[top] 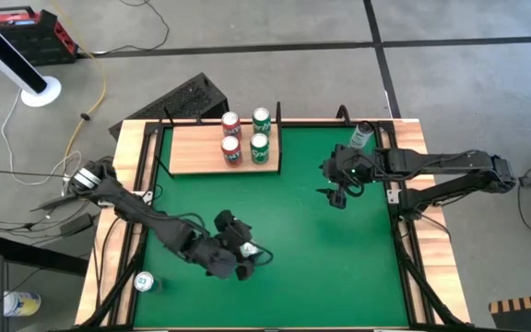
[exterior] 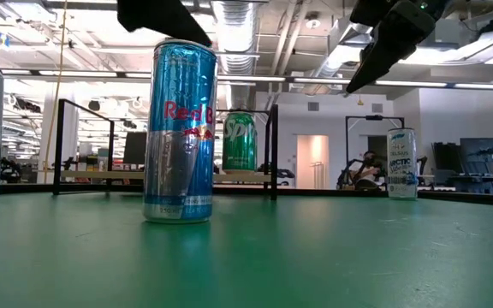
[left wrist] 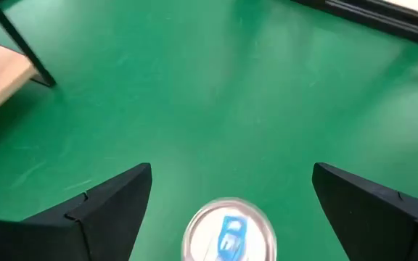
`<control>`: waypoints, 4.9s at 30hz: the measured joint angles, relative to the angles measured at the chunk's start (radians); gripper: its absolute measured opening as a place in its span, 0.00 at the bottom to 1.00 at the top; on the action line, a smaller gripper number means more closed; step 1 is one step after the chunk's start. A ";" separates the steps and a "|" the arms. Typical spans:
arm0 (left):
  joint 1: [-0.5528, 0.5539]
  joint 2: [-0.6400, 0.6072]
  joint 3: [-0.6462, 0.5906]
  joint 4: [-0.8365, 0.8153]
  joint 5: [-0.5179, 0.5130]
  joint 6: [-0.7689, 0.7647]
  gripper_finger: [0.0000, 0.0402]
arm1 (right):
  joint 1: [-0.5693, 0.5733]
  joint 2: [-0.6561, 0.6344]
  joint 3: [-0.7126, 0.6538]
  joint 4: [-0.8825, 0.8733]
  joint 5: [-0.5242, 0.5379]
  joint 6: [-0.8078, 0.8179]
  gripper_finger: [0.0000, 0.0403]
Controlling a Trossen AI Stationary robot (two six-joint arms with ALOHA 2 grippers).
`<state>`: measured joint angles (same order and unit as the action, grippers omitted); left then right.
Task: Place canned beverage on shelf
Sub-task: Put the right blue soda can on the shelf
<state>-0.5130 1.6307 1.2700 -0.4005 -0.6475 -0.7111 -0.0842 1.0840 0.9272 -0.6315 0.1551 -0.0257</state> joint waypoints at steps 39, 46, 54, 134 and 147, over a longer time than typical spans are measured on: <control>0.020 0.019 -0.081 -0.005 0.153 -0.208 0.91 | -0.001 0.000 0.000 0.019 0.002 0.045 0.93; 0.034 0.059 -0.081 -0.013 0.195 -0.201 0.89 | -0.001 0.000 0.000 0.025 0.003 0.052 0.93; 0.037 0.054 -0.080 -0.005 0.192 -0.188 0.68 | -0.001 0.000 0.000 0.027 0.004 0.055 0.93; 1.594 0.058 0.213 -0.529 1.138 1.583 0.57 | -0.203 0.000 0.000 -0.091 0.001 -0.155 0.93; 1.603 0.058 0.213 -0.546 1.133 1.566 0.57 | -0.246 0.000 0.000 -0.099 0.001 -0.188 0.93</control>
<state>1.0901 1.6886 1.4834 -0.9466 0.4857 0.8551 -0.3302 1.0843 0.9268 -0.7307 0.1558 -0.2142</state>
